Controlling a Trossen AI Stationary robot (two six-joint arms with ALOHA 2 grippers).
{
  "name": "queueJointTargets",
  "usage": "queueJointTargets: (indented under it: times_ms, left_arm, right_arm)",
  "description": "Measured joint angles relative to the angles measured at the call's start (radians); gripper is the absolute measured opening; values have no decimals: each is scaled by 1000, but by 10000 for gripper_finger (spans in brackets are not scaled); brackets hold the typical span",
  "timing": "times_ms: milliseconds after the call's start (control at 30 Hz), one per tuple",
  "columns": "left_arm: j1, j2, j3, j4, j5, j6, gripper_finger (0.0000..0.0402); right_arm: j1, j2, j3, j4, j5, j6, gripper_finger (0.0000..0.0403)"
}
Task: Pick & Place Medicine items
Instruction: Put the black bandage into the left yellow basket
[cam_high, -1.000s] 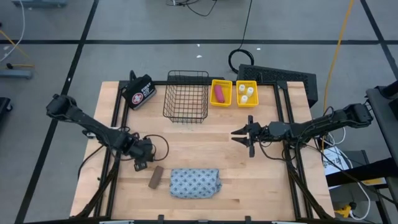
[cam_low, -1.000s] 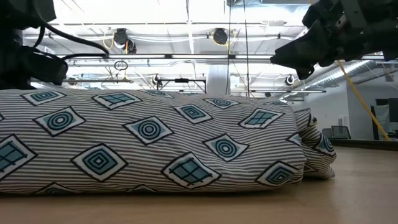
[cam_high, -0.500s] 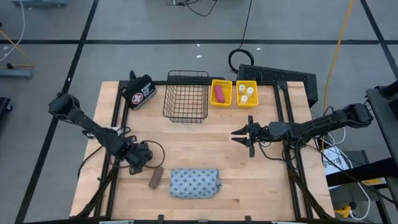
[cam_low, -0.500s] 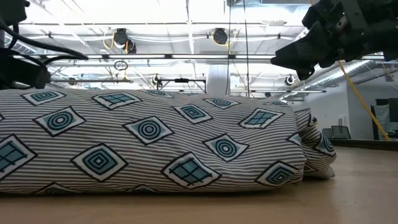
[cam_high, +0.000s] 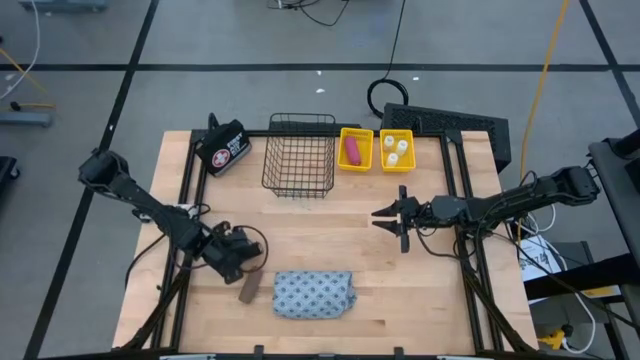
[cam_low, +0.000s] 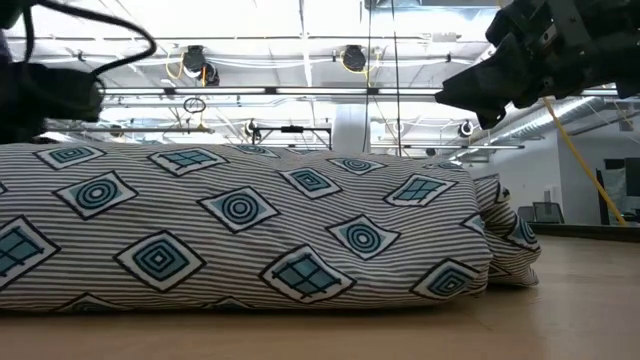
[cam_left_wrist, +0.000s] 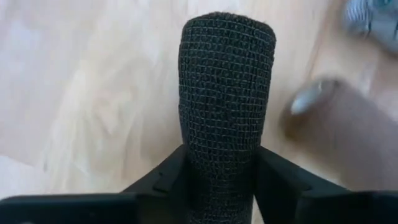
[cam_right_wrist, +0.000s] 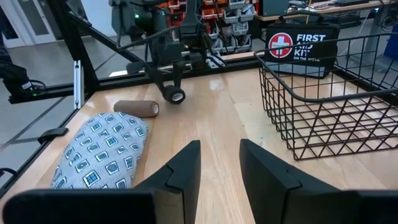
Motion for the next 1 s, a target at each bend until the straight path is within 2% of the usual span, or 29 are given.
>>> queueJointTargets:
  times_ms: [167, 267, 367, 433, 533, 733, 833, 1000]
  left_arm:
    - [45, -2, 0, 196, -152, 109, 118]
    - [87, -2, 1, 354, -248, 266, 118]
    - [144, 6, 1, 581, -348, 462, 125]
    - [186, 23, 1, 748, -378, 587, 129]
    - [246, 63, 3, 1005, -358, 720, 130]
    - [327, 219, 3, 1404, -189, 855, 130]
    - [350, 317, 24, 1516, -152, 870, 131]
    - [371, 461, 138, 1566, -107, 891, 131]
  right_arm:
    - [0, 0, 0, 30, 3, 2, 100]
    - [0, 0, 0, 63, 3, 1, 100]
    - [0, 0, 0, 84, 4, 2, 100]
    - [0, 0, 0, 92, 4, 2, 100]
    - [0, 0, 0, 101, 4, 2, 100]
    - [0, 29, 0, 133, 4, 2, 100]
    - [0, 67, 0, 192, 4, 2, 100]
    - [2, 181, 0, 328, -3, 2, 108]
